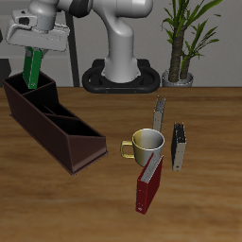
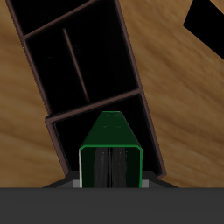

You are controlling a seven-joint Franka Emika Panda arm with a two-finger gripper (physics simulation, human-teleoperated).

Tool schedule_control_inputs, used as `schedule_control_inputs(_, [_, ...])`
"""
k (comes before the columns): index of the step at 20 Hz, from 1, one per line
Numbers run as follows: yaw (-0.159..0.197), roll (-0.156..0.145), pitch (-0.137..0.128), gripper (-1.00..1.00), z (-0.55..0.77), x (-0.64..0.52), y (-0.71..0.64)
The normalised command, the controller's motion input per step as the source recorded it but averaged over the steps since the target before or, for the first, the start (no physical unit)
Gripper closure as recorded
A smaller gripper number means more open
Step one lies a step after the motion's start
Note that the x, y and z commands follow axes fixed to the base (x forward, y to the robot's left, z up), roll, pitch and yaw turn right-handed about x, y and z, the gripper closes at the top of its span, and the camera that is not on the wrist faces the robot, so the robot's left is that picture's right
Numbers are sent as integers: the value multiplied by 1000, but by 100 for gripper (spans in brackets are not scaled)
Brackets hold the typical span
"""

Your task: Place the green book into the right desk caddy's right compartment

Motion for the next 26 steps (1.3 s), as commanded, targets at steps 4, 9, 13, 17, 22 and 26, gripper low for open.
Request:
schedule_control_inputs(4, [-17, -6, 24, 100, -160, 126, -74])
schedule_control_inputs(9, [-19, -9, 26, 100, -166, 60, -35])
schedule_control_inputs(13, [-6, 10, 26, 100, -187, -7, 12])
schedule_control_inputs(17, [0, 1, 20, 100, -173, 77, -9])
schedule_control_inputs(22, [-14, -7, 21, 100, -124, 44, -41])
schedule_control_inputs(26, [-13, -5, 33, 100, -174, 12, -41])
